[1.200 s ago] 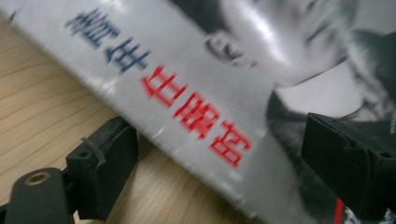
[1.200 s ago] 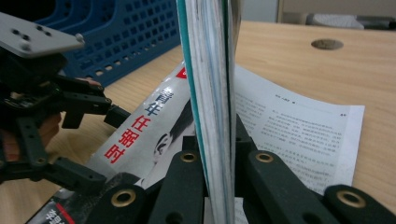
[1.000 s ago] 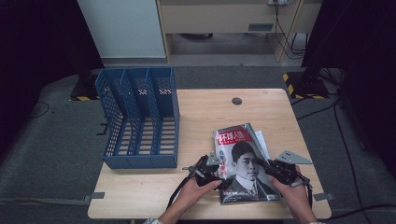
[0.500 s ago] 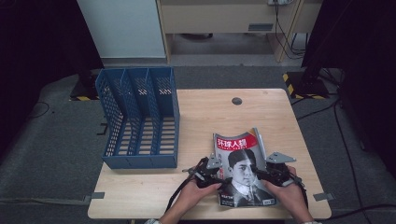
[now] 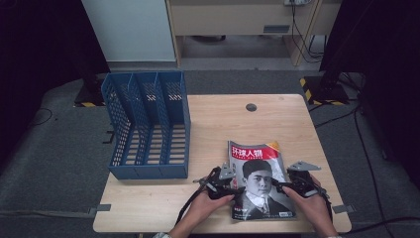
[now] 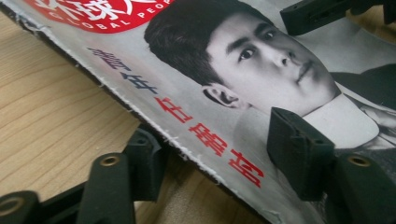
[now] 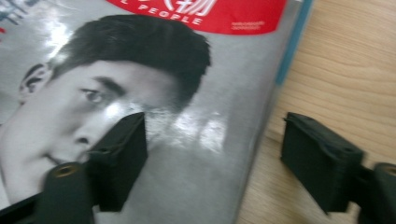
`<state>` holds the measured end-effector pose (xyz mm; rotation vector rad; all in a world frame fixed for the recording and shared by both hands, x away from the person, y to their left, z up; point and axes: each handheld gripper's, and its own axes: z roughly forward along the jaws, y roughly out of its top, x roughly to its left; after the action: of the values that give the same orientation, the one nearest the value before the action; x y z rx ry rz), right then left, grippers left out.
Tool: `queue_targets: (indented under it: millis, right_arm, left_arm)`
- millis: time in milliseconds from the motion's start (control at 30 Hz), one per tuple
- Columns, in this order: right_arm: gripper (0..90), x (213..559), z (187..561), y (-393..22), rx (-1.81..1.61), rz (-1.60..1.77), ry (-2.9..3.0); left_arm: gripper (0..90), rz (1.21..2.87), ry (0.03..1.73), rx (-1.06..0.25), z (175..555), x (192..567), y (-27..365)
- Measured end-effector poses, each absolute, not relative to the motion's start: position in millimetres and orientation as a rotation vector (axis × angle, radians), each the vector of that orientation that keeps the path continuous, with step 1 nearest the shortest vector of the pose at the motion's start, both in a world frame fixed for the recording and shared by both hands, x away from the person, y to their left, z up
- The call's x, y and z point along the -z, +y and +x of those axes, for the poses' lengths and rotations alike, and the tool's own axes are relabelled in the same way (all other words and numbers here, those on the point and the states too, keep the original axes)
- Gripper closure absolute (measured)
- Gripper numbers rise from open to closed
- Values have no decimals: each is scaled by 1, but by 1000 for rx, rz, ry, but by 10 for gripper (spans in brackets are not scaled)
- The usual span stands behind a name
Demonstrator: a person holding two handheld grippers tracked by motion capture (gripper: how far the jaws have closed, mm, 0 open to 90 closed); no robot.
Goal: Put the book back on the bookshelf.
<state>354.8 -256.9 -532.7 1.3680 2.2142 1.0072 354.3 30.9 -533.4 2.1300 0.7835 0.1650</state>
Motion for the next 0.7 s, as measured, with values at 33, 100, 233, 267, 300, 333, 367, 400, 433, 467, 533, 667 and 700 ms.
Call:
queue_targets:
  millis: [33,100,233,267,300,333,367,400,433,467,533,667,700]
  right_arm:
    - [296,533,354,-255,-1014,1364,2211]
    - [314,532,352,-250,-983,1337,2198]
    - [401,531,349,-246,-965,1294,2178]
    - [402,531,349,-244,-970,1299,2181]
    - [402,531,348,-243,-972,1293,2187]
    - [403,531,348,-241,-975,1288,2183]
    - [403,531,348,-239,-973,1287,2187]
    - [404,531,347,-238,-973,1289,2186]
    - [404,531,347,-237,-974,1278,2188]
    - [404,531,347,-236,-975,1271,2191]
    - [404,532,347,-235,-986,1276,2200]
    - [404,532,345,-231,-993,1272,2209]
    - [404,532,345,-231,-993,1272,2209]
  left_arm:
    - [414,2130,780,-156,355,533,31]
    - [418,2131,779,-148,356,532,33]
    - [452,2110,788,-162,358,528,37]
    - [452,2110,792,-165,359,528,38]
    - [451,2110,792,-165,359,528,38]
    - [450,2110,794,-165,360,527,39]
    - [450,2109,794,-165,361,527,39]
    - [448,2102,796,-158,361,526,40]
    - [446,2102,796,-158,361,526,40]
    - [446,2098,794,-154,362,526,40]
    - [446,2099,793,-152,362,526,41]
    - [446,2101,795,-152,364,524,43]
    - [446,2101,795,-152,364,524,43]
